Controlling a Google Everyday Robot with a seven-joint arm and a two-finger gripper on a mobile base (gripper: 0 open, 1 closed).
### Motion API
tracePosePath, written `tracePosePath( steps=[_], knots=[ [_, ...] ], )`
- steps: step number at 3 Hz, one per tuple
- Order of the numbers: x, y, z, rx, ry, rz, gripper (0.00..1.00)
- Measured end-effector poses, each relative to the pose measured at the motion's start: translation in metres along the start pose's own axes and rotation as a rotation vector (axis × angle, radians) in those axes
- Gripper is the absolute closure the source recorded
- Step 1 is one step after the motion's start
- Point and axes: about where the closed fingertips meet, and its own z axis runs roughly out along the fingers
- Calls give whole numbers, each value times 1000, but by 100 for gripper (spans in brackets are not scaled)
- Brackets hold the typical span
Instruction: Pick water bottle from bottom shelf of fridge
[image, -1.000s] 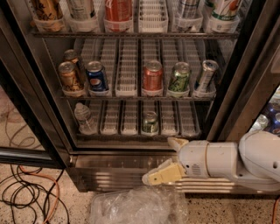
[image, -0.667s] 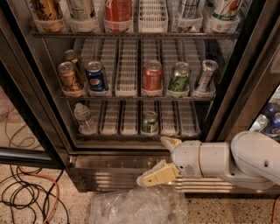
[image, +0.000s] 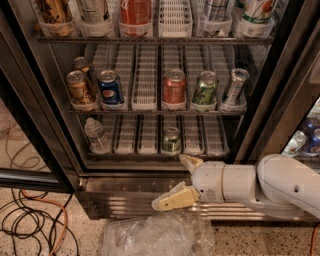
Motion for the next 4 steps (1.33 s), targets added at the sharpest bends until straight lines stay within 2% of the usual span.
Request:
tracePosePath(
  steps=[1,2,3,4],
  knots=[
    [-9,-24,34,21,-72,-73,0],
    [-27,-56,64,115,-123,-174,0],
    [-27,-72,63,180,-120,-174,0],
    [-24,-59,67,159,-103,-182,0]
  ],
)
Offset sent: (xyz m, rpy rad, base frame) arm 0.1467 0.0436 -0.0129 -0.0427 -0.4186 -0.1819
